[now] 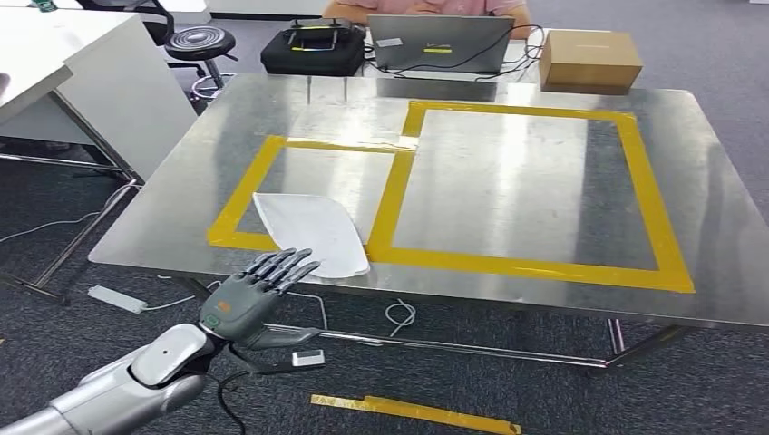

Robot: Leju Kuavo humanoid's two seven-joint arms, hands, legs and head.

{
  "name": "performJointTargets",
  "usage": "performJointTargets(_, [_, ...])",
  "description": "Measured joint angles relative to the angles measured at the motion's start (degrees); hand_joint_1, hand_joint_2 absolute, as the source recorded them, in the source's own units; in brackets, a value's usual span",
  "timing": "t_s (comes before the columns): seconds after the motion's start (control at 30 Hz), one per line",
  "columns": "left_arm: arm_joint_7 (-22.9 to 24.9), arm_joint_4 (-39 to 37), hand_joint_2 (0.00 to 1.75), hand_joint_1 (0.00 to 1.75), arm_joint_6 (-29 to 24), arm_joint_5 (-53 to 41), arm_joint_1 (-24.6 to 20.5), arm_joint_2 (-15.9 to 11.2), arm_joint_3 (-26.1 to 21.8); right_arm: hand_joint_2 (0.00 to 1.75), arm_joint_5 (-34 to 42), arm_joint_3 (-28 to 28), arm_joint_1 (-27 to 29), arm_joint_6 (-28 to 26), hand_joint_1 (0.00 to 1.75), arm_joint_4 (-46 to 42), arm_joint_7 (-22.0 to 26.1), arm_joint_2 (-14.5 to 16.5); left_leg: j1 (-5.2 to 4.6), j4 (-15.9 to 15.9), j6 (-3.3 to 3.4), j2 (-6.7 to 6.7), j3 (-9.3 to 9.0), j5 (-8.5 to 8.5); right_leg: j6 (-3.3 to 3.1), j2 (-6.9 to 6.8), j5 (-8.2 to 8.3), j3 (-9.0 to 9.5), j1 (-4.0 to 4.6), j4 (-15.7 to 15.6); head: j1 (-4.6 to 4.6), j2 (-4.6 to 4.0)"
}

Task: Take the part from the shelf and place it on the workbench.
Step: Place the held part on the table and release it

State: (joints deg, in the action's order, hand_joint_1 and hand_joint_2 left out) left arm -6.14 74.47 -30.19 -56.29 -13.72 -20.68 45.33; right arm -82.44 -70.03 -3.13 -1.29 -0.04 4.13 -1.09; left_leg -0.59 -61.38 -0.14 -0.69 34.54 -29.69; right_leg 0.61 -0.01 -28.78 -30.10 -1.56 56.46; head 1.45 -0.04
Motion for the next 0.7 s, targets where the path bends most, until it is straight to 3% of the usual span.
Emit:
performJointTargets(0.07, [0.7,0.0,0.0,0.0,-0.1,-0.3,2.4,-0.6,-0.9,0.0,0.5,0.0,0.3,0.3,0.0,0.0,0.0,-0.5,0.5,-7.2,-0.76,0.07,2.31,-4.79,-0.39,-0.22,0.56,-0.83,0.17,0.1,0.41,0.0])
performJointTargets(0.1, [1.1,0.0,0.0,0.0,-0.2,-0.5,3.6,-0.9,-1.3,0.0,0.7,0.0,0.4,0.4,0.0,0.0,0.0,-0.7,0.74,-10.1,-1.03,0.08,3.06,-6.16,-0.43,-0.34,0.84,-1.3,0.26,0.1,0.44,0.0])
performJointTargets(0.13, [1.4,-0.1,0.0,0.0,-0.2,-0.6,4.7,-1.1,-1.8,0.0,0.9,0.0,0.5,0.4,0.0,0.0,0.0,-0.8,0.94,-11.4,-1.21,0.1,3.05,-6.39,-0.42,-0.45,1.11,-1.79,0.33,0.3,0.45,0.0])
performJointTargets(0.17, [1.6,-0.2,0.0,0.0,-0.2,-0.8,5.7,-1.3,-2.2,0.0,1.1,0.0,0.5,0.5,0.0,0.0,0.0,-0.9,1.11,-10.6,-1.33,0.13,2.01,-5.5,-0.34,-0.53,1.35,-2.29,0.36,0.5,0.46,0.0])
performJointTargets(0.2, [1.8,-0.2,0.0,0.0,-0.2,-1.0,6.5,-1.5,-2.7,0.0,1.2,0.0,0.5,0.5,0.0,0.0,0.0,-0.9,1.24,-7.8,-1.39,0.18,-0.02,-3.87,-0.22,-0.59,1.56,-2.75,0.35,0.7,0.47,0.0])
performJointTargets(0.27, [2.3,-0.3,0.0,0.0,-0.1,-1.5,7.8,-1.9,-3.8,0.0,1.6,-0.1,0.5,0.5,0.0,0.0,0.0,-0.9,1.35,0.3,-1.29,0.32,-5.17,-1.52,0.23,-0.68,1.99,-3.44,0.42,1.1,0.49,0.0])
performJointTargets(0.33, [2.7,-0.4,0.0,0.0,0.0,-1.9,8.9,-2.1,-4.9,0.0,1.9,-0.2,0.5,0.5,0.0,-0.1,0.0,-1.0,1.16,4.7,-0.84,0.31,-7.64,-1.04,0.89,-0.73,2.6,-3.73,0.53,1.2,0.49,0.0])
performJointTargets(0.4, [3.1,-0.4,0.0,0.0,0.2,-2.2,9.8,-2.4,-5.7,0.0,2.0,-0.2,0.5,0.5,0.0,-0.1,0.0,-1.1,0.93,5.1,-0.04,0.26,-7.26,-0.49,1.63,-0.72,3.34,-3.86,0.48,0.9,0.46,0.0])
performJointTargets(0.47, [3.2,-0.5,0.0,0.0,0.3,-2.4,10.4,-2.6,-6.2,0.0,2.0,-0.2,0.7,0.5,0.0,-0.1,0.0,-1.2,0.95,5.4,1.03,0.43,-6.43,0.52,2.17,-0.5,1.73,-4.63,0.34,1.9,0.38,-0.01])
performJointTargets(0.5, [3.3,-0.6,0.0,0.0,0.3,-2.5,10.7,-2.6,-6.5,0.0,2.1,-0.2,0.8,0.5,0.0,-0.1,0.0,-1.2,0.99,5.5,1.55,0.51,-5.84,1.16,2.3,-0.35,-0.51,-5.47,0.33,3.9,0.29,-0.01])
performJointTargets(0.57, [3.6,-0.6,0.0,0.0,0.4,-2.6,11.2,-2.7,-6.9,0.0,2.1,-0.2,0.8,0.5,0.0,-0.1,0.0,-1.2,0.77,5.4,2.16,0.55,-4.26,2.34,2.34,-0.16,-6.15,-7.76,0.4,10.9,0.05,-0.01])
performJointTargets(0.6, [3.9,-0.7,0.0,0.0,0.5,-2.7,11.6,-2.7,-7.2,0.0,2.2,-0.2,0.8,0.5,0.0,-0.1,0.0,-1.2,0.59,5.4,2.24,0.54,-3.39,2.97,2.31,-0.13,-7.85,-8.52,0.45,14.5,-0.01,0.0])
performJointTargets(0.63, [4.3,-0.8,0.0,0.0,0.5,-2.8,12.1,-2.8,-7.4,0.0,2.3,-0.2,0.8,0.5,0.0,-0.1,0.0,-1.2,0.4,5.3,2.26,0.55,-2.52,3.58,2.23,-0.12,-8.25,-8.61,0.52,16.8,-0.01,0.0])
performJointTargets(0.67, [4.7,-1.0,0.0,0.0,0.6,-3.0,12.5,-2.9,-7.6,0.0,2.4,-0.2,0.8,0.5,0.0,-0.1,0.0,-1.2,0.25,5.2,2.24,0.55,-1.71,4.15,2.08,-0.12,-7.42,-7.71,0.62,17.1,0.0,0.0])
performJointTargets(0.7, [5.0,-1.2,0.0,0.0,0.6,-3.1,12.8,-2.9,-7.7,0.0,2.5,-0.3,0.9,0.5,0.0,-0.1,0.0,-1.3,0.15,5.2,2.17,0.55,-0.98,4.67,1.87,-0.11,-5.77,-5.75,0.74,15.4,0.0,0.0])
